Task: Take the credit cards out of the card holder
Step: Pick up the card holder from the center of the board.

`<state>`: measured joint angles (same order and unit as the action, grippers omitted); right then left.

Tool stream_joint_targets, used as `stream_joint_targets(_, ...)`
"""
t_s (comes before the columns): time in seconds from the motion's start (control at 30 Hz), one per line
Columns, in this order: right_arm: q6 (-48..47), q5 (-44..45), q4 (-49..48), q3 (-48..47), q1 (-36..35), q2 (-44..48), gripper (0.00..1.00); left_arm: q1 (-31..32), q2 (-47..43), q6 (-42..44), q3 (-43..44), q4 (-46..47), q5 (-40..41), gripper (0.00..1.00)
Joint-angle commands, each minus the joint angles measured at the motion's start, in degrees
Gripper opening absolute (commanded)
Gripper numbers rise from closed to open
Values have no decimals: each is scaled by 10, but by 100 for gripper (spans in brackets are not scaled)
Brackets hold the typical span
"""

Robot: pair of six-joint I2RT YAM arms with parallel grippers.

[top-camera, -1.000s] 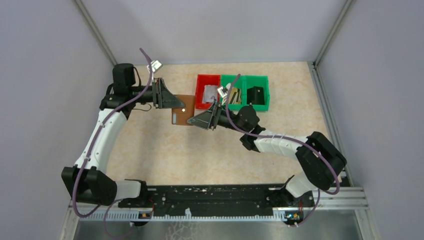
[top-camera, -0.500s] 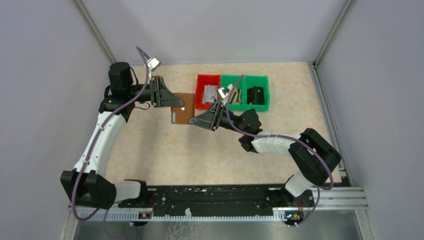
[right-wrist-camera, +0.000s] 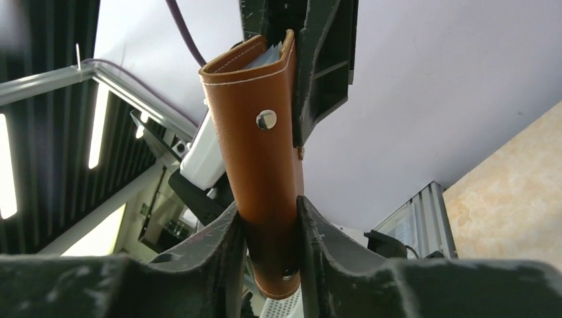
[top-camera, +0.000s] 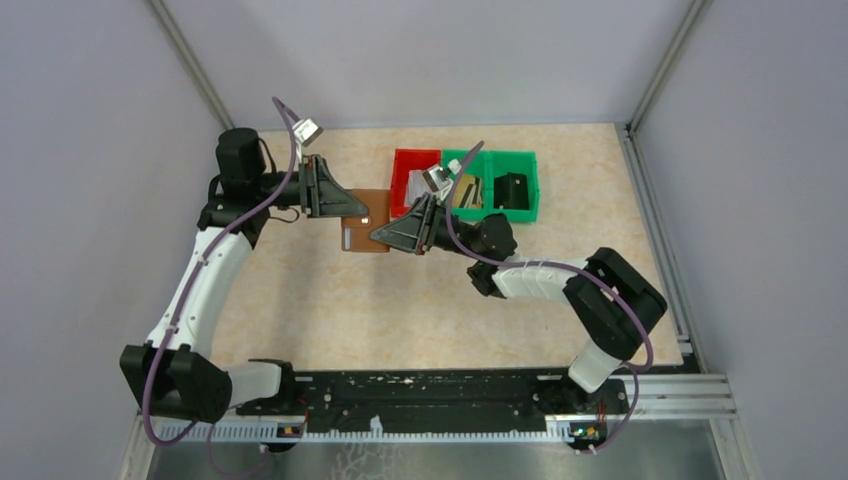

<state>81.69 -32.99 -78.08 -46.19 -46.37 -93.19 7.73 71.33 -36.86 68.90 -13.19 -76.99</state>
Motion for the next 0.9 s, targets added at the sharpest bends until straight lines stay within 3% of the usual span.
stream_joint_targets(0.0,5,-11,-30,-39,-6,1,21,1,-15,14,0,3,-5,31)
stream_joint_targets(0.07,-5,-19,-8,-35,-6,9,10,-1,-14,32,2,-13,3,47)
stream_joint_targets(0.13,-35,-30,32,-31,-4,24,0,-7,-12,54,6,-28,12,70)
stream_joint_targets(0.17,-55,-37,67,-29,-2,35,0,-9,-10,71,13,-42,17,77)
stream_joint_targets(0.27,-166,-50,242,-40,7,83,0,-10,-4,152,47,-115,48,87)
stream_joint_targets(0.4,-407,-20,650,-140,7,132,0,-10,-9,279,67,-194,97,85)
stream_joint_targets(0.5,-543,-6,864,-250,7,125,0,-10,-19,389,57,-241,111,82)
stream_joint_targets(0.67,-678,-23,1074,-384,5,71,0,4,-27,485,34,-292,101,78)
stream_joint_targets(0.87,-776,19,1214,-479,-18,26,0,23,-26,524,53,-338,93,67)
